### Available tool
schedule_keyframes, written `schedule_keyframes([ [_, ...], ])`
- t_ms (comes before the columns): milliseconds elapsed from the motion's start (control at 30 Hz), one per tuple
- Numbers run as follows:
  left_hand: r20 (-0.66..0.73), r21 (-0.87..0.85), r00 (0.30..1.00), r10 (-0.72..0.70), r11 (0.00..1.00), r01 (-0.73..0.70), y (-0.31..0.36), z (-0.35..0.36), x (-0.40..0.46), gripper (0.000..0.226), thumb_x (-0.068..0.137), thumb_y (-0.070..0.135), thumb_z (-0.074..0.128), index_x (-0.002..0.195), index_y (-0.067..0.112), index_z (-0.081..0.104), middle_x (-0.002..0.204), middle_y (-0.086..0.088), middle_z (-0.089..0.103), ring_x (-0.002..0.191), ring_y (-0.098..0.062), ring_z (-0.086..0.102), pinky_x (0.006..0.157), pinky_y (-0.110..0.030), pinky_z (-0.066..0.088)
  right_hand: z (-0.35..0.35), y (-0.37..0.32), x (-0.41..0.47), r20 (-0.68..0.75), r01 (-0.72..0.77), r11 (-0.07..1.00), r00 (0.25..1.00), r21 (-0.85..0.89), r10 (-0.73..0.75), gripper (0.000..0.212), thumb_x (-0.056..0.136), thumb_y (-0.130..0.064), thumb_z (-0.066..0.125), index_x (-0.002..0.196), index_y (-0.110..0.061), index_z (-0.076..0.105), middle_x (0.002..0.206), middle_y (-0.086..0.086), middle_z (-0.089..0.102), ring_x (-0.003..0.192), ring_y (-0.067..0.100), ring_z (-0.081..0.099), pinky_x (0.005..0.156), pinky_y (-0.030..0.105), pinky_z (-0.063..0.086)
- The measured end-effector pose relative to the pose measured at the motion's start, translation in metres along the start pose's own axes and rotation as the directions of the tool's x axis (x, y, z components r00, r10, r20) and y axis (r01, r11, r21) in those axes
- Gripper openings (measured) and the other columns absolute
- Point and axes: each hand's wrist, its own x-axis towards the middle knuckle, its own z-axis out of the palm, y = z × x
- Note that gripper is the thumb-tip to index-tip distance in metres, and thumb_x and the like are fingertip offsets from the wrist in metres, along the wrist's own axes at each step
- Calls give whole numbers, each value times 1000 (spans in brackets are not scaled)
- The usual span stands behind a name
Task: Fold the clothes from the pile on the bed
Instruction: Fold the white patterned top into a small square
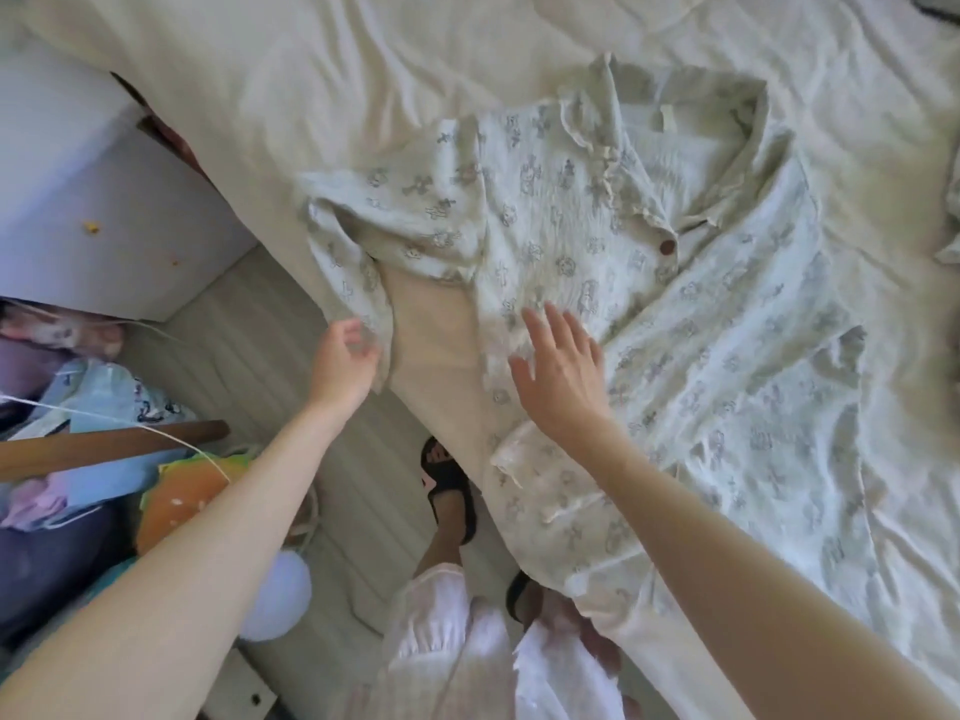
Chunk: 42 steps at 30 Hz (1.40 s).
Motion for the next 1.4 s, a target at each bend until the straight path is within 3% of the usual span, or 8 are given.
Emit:
schedule_keyframes([
  [333,156,-65,984,84,995,-75,19,-66,133,99,82,41,69,151,26,0,157,6,13,141,-12,18,113,-35,21,22,-51,97,159,39,968,987,-249,1,72,97,-47,37,150,-33,-10,157,1,-22,144,29,-18,112,62,-3],
  [500,284,-120,949,140,987,-109,25,-75,143,31,81,27,72,107,31,57,102,21,64,103,-2,61,77,-11,46,25,-48,105,212,49,963,977,-266,9,71,98,-43,38,150,-32,-10,157,2,-22,144,29,-19,111,64,-1],
  [767,177,107,982,61,991,-81,9,-104,98,18,83,24,69,81,9,59,73,-2,57,67,-18,50,60,-31,39,0,-58,97,170,-54,988,985,145,29,50,100,-30,42,148,-25,28,160,1,4,147,23,-1,116,52,6],
  [933,198,140,974,111,980,-140,58,-83,34,15,84,24,67,92,17,57,81,11,56,71,-3,53,56,-22,35,-30,-58,49,213,-272,614,962,741,170,33,99,-26,46,129,-15,55,124,2,63,112,14,60,96,26,44],
  [1133,489,113,824,287,916,-386,133,20,-79,24,91,26,59,72,20,46,68,3,48,58,-11,43,51,-12,34,-51,19,-43,370,-408,100,889,907,271,25,99,-32,46,107,-16,64,98,2,74,91,16,70,79,30,54],
  [1200,624,65,715,315,891,-449,148,70,-113,18,94,29,55,85,13,53,79,-1,54,68,-15,49,65,-19,38,-50,59,-71,380,-420,34,849,907,366,30,100,-34,42,111,-14,62,101,2,72,94,17,69,78,29,52],
  [1267,710,83,646,281,877,-473,151,118,-140,39,95,29,52,131,16,47,127,-5,56,112,-19,54,94,-29,37,-47,99,-94,402,-457,18,800,889,446,32,100,-34,41,119,-13,56,111,3,66,102,19,63,82,31,48],
  [1400,615,173,728,303,849,-499,122,174,-167,58,93,15,53,146,11,28,149,-9,33,137,-24,31,108,-28,23,-38,162,-118,389,-536,184,771,824,505,33,99,-36,45,125,-18,50,122,5,57,106,20,56,97,40,44],
])
